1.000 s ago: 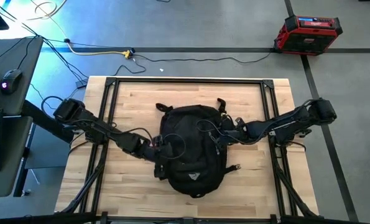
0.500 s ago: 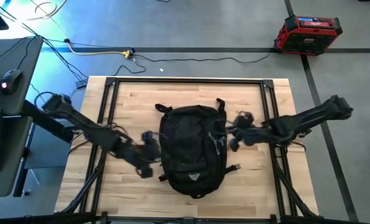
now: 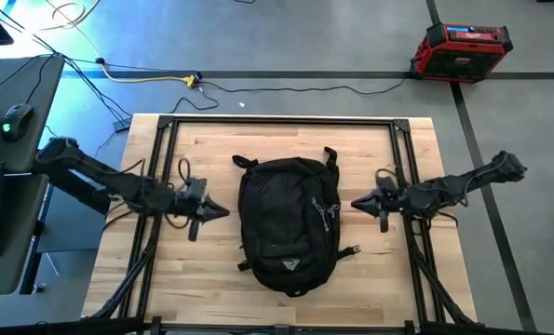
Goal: Unpack backpack
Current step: Return to Home Position
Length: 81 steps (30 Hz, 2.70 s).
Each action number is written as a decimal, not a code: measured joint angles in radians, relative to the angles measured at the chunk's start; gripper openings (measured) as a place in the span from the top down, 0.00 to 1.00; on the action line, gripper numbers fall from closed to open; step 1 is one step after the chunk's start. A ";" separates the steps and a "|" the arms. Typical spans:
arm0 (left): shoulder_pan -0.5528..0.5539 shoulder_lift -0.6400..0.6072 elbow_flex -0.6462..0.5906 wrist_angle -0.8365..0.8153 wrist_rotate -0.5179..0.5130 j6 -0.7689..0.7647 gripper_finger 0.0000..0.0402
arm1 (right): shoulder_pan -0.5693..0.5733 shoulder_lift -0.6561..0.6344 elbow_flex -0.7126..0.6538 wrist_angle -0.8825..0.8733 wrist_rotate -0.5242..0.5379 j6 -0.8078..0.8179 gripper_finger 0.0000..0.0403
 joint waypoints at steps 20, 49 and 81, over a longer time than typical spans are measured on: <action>0.478 -0.057 -0.388 0.564 0.453 0.273 1.00 | -0.379 -0.031 -0.231 0.414 -0.262 -0.331 1.00; 0.433 -0.376 -0.386 0.263 0.452 0.292 1.00 | -0.349 -0.232 -0.232 0.203 -0.249 -0.250 1.00; 0.392 -0.709 -0.385 0.194 0.424 0.515 1.00 | -0.378 -0.389 -0.232 0.159 -0.244 -0.307 1.00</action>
